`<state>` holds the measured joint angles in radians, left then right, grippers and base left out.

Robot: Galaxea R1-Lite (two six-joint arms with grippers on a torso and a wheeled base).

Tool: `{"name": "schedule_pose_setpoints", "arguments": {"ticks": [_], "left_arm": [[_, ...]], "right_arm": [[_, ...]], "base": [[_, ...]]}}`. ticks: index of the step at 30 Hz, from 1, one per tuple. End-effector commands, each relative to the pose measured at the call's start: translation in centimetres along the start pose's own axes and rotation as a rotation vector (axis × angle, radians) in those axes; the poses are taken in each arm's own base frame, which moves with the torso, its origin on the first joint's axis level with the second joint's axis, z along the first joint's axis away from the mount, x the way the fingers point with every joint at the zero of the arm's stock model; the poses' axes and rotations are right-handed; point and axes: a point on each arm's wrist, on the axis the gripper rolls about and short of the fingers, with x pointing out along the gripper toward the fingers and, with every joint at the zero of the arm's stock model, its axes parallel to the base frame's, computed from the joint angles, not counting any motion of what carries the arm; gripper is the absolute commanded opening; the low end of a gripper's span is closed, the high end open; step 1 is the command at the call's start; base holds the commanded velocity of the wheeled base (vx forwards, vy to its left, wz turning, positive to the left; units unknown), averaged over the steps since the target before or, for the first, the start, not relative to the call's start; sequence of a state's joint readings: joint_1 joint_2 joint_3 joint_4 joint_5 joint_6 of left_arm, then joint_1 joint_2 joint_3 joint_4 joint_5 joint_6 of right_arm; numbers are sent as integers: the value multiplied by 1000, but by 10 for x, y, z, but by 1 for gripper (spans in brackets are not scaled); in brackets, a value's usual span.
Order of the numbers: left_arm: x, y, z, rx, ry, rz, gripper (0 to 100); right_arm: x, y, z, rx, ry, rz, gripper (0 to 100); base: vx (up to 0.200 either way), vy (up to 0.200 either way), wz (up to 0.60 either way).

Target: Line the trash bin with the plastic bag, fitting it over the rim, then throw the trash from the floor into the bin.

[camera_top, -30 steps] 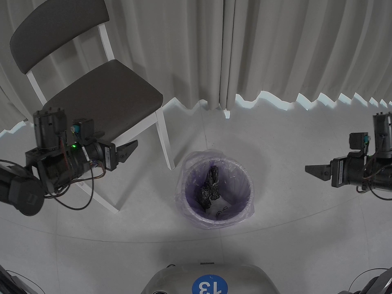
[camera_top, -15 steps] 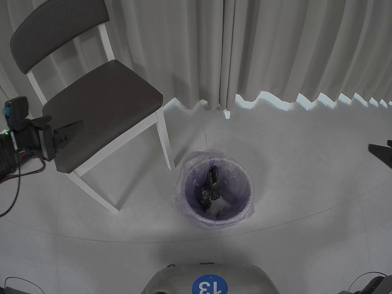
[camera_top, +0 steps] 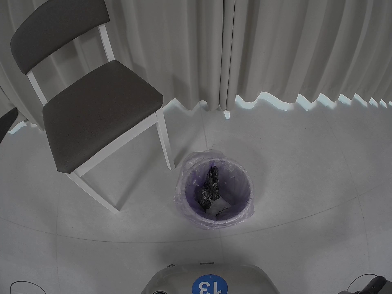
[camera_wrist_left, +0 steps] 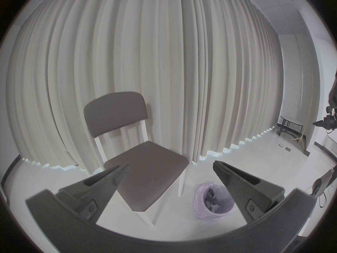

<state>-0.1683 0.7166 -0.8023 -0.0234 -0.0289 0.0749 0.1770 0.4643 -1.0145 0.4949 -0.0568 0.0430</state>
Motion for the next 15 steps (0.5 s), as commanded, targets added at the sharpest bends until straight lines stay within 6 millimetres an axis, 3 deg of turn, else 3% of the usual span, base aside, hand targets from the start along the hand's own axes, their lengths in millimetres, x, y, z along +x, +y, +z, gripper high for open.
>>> {"name": "schedule_pose_setpoints", "arguments": {"ticks": [1,11,15], "left_arm": [[-42,-2,-10,1,-95,3,100],[-87,-8,-31,-1,-203,57,100],[-101,-10,-32,8,-256,84,100]], "right_arm": [[-46,-3,-10,8,-150,4,100],[-96,2,-32,19,-307,-35,100],[-105,11,-41,67,-338,-79,100]], "base": [[0,0,0],[0,0,0],[0,0,0]]}}
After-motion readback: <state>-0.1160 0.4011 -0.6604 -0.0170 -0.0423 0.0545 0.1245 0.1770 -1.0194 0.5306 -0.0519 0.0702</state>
